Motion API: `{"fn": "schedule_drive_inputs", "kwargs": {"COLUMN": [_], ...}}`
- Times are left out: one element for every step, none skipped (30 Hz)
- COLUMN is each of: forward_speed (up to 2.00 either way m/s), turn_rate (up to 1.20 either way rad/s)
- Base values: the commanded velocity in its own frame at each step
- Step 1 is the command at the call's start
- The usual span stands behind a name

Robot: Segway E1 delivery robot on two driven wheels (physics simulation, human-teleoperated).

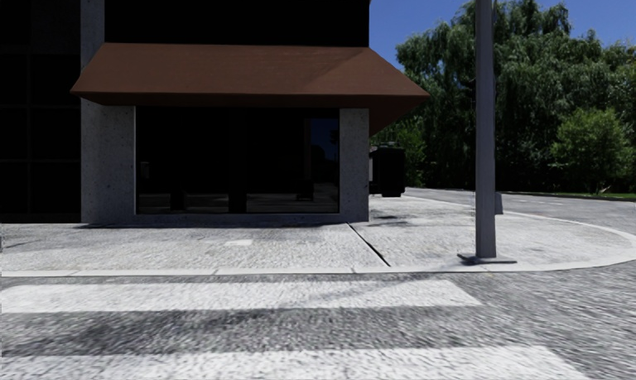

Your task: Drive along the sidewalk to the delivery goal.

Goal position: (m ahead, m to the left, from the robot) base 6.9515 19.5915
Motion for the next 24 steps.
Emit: {"fn": "schedule_drive_inputs", "kwargs": {"forward_speed": [2.0,2.0,2.0,2.0,2.0,2.0,2.0,2.0,2.0,2.0,2.0,2.0,2.0,2.0,2.0,2.0,2.0,2.0,2.0,2.0,2.0,2.0,2.0,2.0], "turn_rate": [0.0,0.0,0.0,0.0,0.0,0.0,0.0,0.0,0.0,0.0,0.0,0.0,0.0,0.0,0.0,0.0,0.0,0.0,0.0,0.0,0.0,0.0,0.0,0.0]}}
